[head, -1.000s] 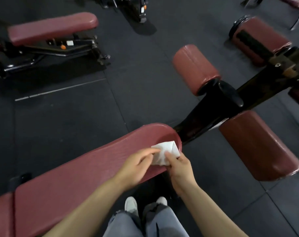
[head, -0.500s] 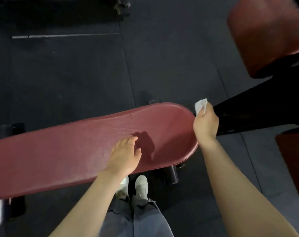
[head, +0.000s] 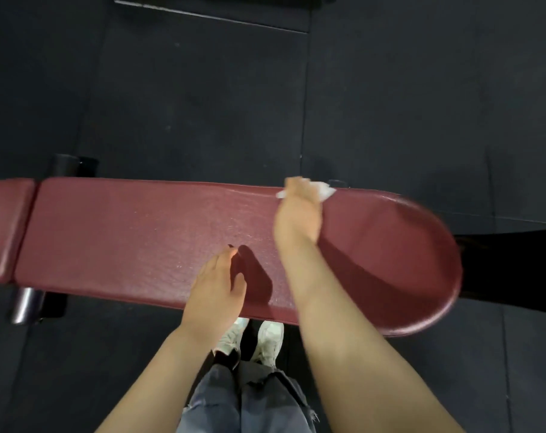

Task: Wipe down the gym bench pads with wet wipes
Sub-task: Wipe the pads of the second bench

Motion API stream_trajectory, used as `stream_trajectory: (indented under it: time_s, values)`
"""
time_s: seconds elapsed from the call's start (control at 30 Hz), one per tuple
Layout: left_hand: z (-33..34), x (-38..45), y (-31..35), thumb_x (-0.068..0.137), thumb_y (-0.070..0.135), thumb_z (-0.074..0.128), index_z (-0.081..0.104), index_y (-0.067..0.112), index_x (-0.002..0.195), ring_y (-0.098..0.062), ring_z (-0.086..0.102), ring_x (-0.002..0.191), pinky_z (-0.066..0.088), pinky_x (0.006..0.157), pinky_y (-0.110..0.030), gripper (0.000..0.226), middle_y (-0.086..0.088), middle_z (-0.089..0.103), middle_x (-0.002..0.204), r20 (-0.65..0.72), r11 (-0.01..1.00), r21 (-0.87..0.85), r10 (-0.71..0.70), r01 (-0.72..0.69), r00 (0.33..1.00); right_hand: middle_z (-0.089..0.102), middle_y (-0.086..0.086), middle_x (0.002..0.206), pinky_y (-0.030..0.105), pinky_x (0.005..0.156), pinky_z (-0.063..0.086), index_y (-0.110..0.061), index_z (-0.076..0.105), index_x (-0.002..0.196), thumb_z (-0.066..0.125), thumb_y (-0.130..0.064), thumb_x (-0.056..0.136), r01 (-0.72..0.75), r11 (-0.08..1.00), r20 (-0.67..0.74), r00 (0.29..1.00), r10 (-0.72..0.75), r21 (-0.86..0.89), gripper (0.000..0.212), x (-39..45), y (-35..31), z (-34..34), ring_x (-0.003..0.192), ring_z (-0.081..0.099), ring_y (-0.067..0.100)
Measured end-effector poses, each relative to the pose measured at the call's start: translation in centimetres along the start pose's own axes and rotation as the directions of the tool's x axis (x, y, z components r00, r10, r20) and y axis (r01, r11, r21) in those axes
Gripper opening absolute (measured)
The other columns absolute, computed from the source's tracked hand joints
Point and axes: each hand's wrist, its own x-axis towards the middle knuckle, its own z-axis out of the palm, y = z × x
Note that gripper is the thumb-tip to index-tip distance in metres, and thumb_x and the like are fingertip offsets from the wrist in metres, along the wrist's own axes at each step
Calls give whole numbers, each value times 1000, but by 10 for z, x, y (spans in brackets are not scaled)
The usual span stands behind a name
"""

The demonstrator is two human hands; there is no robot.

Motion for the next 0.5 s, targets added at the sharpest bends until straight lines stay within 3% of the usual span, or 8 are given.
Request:
stream_trajectory:
  time_s: [0.07, 0.13, 0.17, 0.23, 0.27, 0.33, 0.43, 0.5]
  values:
    - [-9, 0, -15, 96, 14, 52, 40, 13, 146, -26, 48, 128, 38, 109, -44, 51, -7, 51, 142, -36, 997, -23, -73, 73, 997, 54, 10, 132, 37, 112, 29, -10, 50, 131, 44, 3, 87, 288, 954, 123, 953, -276, -88, 46, -3, -38, 39, 127, 48, 28]
    - [-16, -2, -29, 95, 11, 54, 41, 11, 145, -26, 52, 118, 42, 104, -44, 52, -8, 55, 134, -78, 992, -31, -121, 119, 990, 44, 10, 149, 31, 119, 15, -7, 44, 142, 42, 5, 91, 571, 815, 295, 798, -525, -94, 52, 4, -54, 50, 141, 35, 24]
    - [-19, -4, -34, 94, 11, 54, 41, 11, 146, -23, 53, 113, 43, 102, -42, 53, -8, 55, 133, -91, 991, -30, -133, 131, 987, 39, 9, 154, 29, 119, 12, -9, 42, 145, 41, 6, 93, 648, 760, 380, 717, -584, -55, 55, 11, -52, 44, 144, 30, 23]
    - [-20, -7, -39, 95, 11, 54, 39, 12, 148, -17, 50, 110, 42, 101, -37, 55, -6, 53, 138, -95, 991, -23, -136, 134, 986, 36, 4, 156, 32, 117, 22, -15, 42, 147, 41, 9, 92, 722, 691, 478, 613, -630, -15, 60, 29, -30, 23, 144, 32, 23]
    - [-19, -8, -37, 95, 11, 54, 37, 12, 149, -17, 50, 116, 40, 104, -36, 56, -5, 51, 142, -89, 992, -19, -126, 125, 988, 37, 2, 156, 37, 114, 31, -18, 43, 147, 43, 8, 91, 726, 686, 488, 613, -622, -37, 61, 37, -11, 6, 141, 37, 26]
    - [-15, -11, -34, 96, 12, 55, 36, 13, 151, -19, 44, 132, 36, 111, -35, 58, -4, 45, 150, -67, 995, -9, -98, 98, 993, 38, 1, 155, 40, 110, 38, -19, 45, 146, 43, 9, 90, 682, 726, 447, 678, -583, -87, 62, 46, 33, -25, 135, 44, 31]
    - [-4, -16, -20, 97, 13, 55, 34, 15, 152, -19, 40, 139, 32, 116, -37, 59, -1, 39, 155, -37, 998, -21, -57, 56, 998, 34, -5, 156, 27, 117, 26, -24, 43, 147, 45, -2, 97, 525, 843, 294, 829, -476, -117, 55, 34, 112, -84, 141, 37, 17]
    - [4, -19, -12, 97, 14, 54, 31, 16, 153, -18, 37, 141, 30, 117, -36, 60, 1, 33, 158, -13, 999, -32, -32, 31, 999, 38, -18, 152, 21, 111, 27, -38, 43, 144, 42, -18, 101, 304, 944, 154, 946, -285, -124, 48, 17, 164, -123, 138, 35, 5]
